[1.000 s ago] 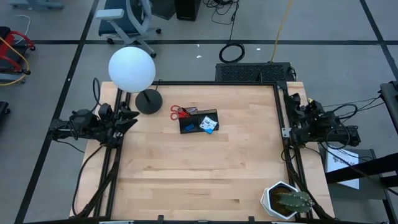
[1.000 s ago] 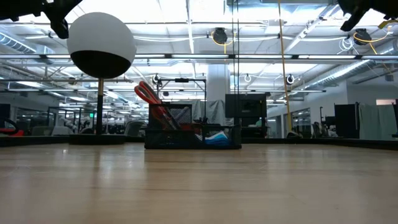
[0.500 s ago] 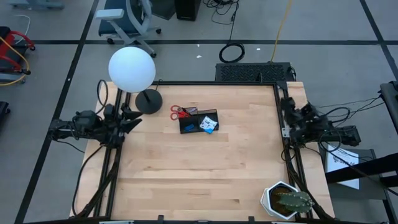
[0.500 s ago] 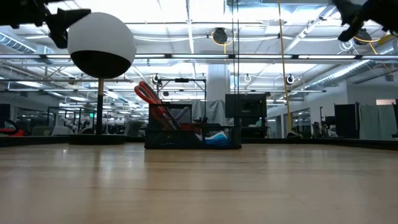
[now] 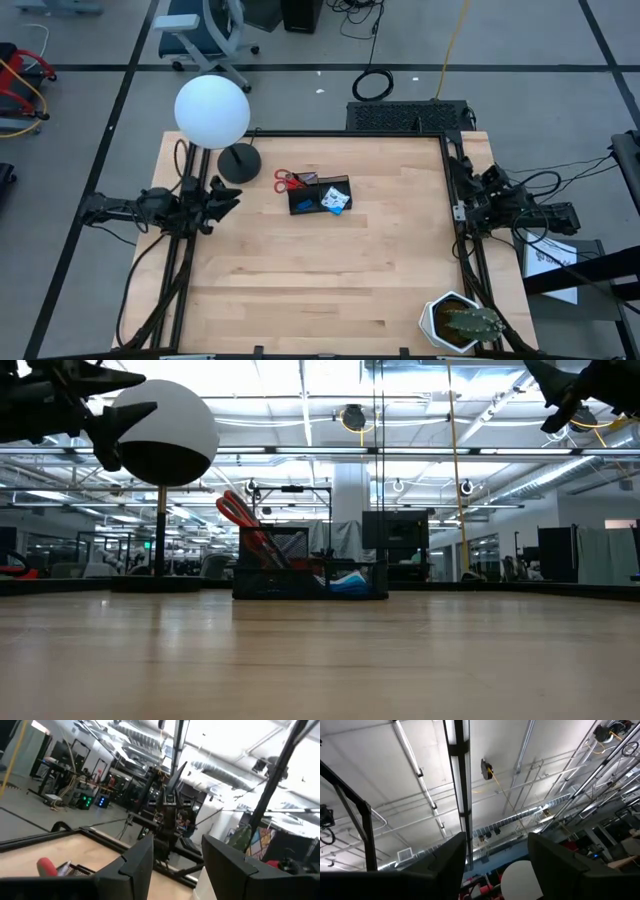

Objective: Pick and place office supplies into organizer
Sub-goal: Return to Home Position

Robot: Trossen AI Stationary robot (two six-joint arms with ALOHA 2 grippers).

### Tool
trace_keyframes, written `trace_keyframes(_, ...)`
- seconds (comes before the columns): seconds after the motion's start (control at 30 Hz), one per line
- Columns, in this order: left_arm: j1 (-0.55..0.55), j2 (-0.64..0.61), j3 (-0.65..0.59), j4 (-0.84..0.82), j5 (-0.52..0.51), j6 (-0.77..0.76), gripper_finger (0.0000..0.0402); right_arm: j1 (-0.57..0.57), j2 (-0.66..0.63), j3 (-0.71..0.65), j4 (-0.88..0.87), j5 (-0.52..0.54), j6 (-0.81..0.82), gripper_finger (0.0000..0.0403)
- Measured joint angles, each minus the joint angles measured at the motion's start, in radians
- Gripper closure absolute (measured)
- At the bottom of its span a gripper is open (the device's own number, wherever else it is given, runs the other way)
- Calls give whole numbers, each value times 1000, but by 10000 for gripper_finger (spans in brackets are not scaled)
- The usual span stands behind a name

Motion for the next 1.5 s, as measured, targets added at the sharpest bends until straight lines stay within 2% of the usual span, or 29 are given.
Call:
trace_keyframes(0.33,0,0,0,0,4,2,229,0,0,-1,-98,-2,0,198)
trace_keyframes(0.53,0,0,0,-28,64,-176,229,0,0,-2,-101,-1,0,201)
trace_keyframes(0.77,0,0,0,-31,103,-202,229,0,0,-2,-185,-1,-28,197)
trace_keyframes(1.13,0,0,1,-168,106,182,229,0,1,-2,-592,-9,-62,196)
trace_keyframes(1.3,0,2,2,-302,108,213,229,0,1,-2,-699,-149,-119,197)
trace_keyframes(1.43,-1,33,4,-310,140,289,229,0,1,-2,-807,-305,-139,199)
trace_keyframes(1.5,-1,45,4,-310,141,319,229,0,1,-2,-823,-347,-134,198)
